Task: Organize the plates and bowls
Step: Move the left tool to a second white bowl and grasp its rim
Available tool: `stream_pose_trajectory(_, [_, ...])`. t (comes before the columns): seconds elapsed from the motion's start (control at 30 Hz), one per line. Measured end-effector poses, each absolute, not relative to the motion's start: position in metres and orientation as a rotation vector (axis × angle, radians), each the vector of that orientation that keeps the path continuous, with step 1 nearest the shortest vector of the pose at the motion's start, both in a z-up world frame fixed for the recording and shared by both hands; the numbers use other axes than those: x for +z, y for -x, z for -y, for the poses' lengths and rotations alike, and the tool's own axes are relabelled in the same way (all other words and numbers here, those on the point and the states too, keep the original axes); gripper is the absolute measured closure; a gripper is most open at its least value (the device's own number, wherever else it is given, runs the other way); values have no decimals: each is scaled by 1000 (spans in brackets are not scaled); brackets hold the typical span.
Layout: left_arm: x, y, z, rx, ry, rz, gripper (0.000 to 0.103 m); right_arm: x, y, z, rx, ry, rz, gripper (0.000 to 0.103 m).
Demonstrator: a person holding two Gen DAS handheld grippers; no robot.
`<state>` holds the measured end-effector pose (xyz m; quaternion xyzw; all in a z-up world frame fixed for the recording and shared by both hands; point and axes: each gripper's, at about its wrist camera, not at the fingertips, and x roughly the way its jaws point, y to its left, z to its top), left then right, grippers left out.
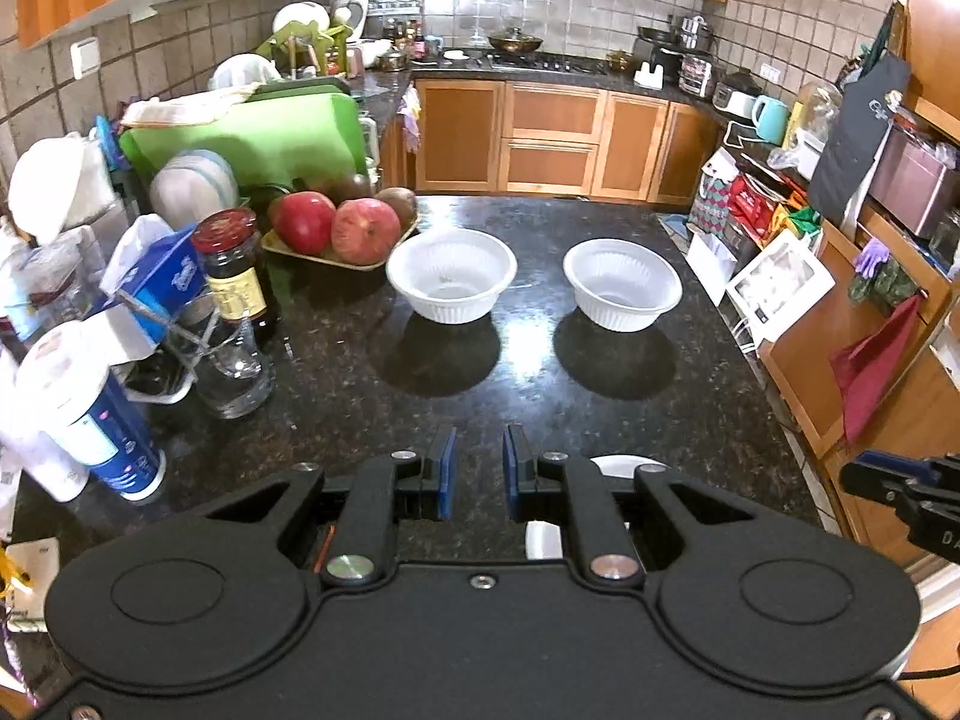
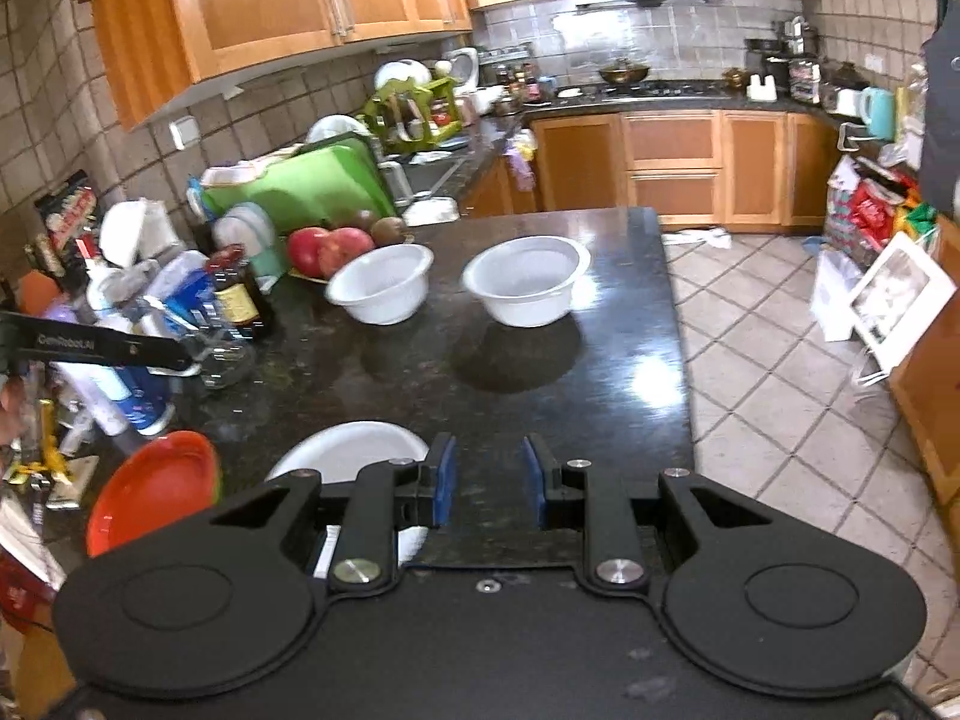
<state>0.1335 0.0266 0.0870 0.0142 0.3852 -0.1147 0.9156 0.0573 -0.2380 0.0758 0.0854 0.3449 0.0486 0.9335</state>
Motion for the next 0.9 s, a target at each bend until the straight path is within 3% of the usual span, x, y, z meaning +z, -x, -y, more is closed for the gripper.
stream_pose_trajectory(0.9, [48, -276, 60, -313, -91, -971, 82, 47, -184, 343, -12, -78, -847, 77])
